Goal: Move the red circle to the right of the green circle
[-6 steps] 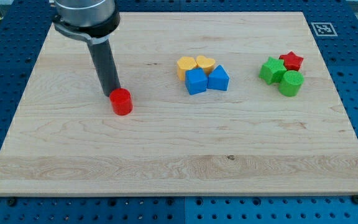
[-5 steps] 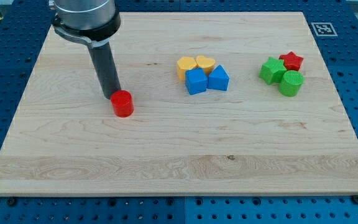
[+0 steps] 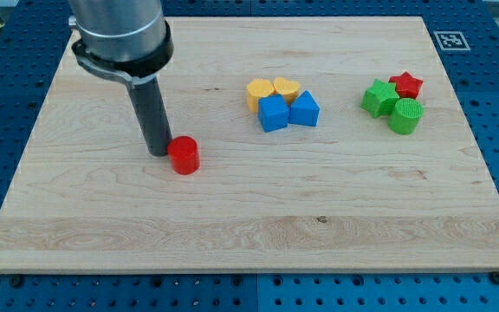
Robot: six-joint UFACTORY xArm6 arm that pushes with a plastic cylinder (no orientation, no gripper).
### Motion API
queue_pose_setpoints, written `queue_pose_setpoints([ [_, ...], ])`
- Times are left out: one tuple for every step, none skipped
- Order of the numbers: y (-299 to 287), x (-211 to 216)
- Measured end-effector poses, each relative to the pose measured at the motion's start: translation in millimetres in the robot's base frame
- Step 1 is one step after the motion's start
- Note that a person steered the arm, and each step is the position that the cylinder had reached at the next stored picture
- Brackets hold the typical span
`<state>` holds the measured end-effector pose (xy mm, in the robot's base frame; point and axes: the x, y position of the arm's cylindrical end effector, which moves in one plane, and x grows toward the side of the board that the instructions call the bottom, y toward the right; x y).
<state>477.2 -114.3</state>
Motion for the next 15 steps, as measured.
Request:
queue_pose_setpoints([
  [6.3, 7.0],
  [-6.7, 10.7],
  [28.7, 16.8],
  [55.1, 12.0],
  [58.3, 12.0],
  [65.4, 23.8],
  [69.8, 27.0],
  [104.5, 27.0],
  [117.3, 27.0],
  [131.5, 28.9],
  [153.1, 31.1],
  [159.4, 31.1],
  [166.6, 36.8],
  [163.3, 60.5],
  [181.5, 79.2],
])
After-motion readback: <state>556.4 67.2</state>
